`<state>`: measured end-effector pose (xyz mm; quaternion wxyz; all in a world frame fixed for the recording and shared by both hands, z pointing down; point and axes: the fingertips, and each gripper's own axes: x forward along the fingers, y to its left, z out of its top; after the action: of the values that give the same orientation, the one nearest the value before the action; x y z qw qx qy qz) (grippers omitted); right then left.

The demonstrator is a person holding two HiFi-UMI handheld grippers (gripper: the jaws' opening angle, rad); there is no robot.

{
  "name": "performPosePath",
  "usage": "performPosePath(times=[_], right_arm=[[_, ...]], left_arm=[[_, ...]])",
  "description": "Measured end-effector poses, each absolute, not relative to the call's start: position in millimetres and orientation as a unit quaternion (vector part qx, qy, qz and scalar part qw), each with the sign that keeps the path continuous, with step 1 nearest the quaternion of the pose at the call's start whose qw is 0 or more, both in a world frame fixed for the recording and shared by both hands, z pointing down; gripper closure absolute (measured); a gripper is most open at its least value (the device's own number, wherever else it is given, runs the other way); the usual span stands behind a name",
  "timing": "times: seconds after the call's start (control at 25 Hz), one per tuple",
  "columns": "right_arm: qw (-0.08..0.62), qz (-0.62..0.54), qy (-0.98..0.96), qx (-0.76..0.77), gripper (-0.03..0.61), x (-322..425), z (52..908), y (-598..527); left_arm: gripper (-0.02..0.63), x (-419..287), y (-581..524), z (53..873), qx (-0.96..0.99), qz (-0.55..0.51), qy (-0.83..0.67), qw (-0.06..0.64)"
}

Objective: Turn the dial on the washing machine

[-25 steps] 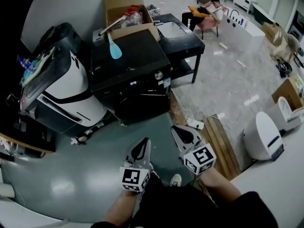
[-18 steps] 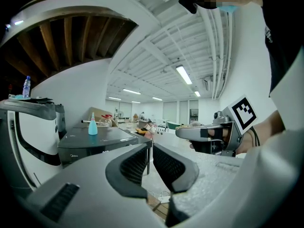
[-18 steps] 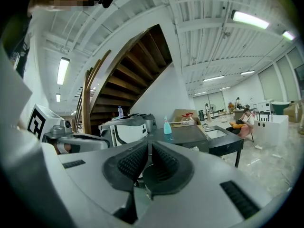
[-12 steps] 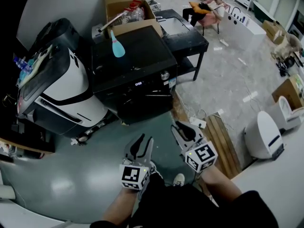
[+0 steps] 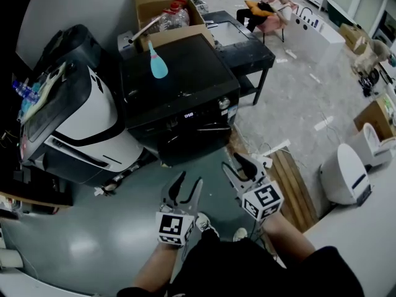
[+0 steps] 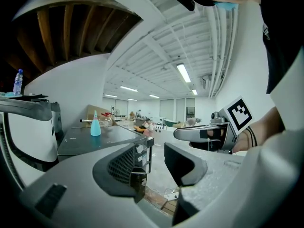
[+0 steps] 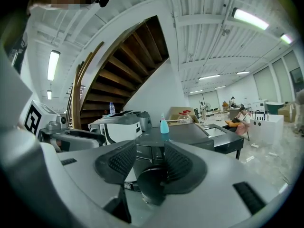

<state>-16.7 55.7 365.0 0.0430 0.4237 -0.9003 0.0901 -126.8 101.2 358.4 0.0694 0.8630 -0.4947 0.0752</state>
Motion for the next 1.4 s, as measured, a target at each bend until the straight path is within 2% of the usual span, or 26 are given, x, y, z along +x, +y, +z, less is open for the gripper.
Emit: performPosePath(times=[0.16, 0.64, 1.4], right_arm=[[0.045, 0.085, -0.895, 0.436, 0.379, -32.1, 369.3, 37.8], [0.046, 0.057, -0.882, 0.465, 0.345, -66.1, 369.7, -7.4], [0.07, 0.072, -0.885, 0.455, 0.339, -13.2, 406.1, -99.4]], left_arm=[[0.425, -145.8, 87.9, 361.4, 0.865, 0.097, -0.486, 0.086], [0.414, -183.8, 53.1, 363.3, 0.879, 0.091, -0.463, 0.075], [0.414, -124.4, -14.1, 380.0, 0.869, 0.098, -0.476, 0.094]])
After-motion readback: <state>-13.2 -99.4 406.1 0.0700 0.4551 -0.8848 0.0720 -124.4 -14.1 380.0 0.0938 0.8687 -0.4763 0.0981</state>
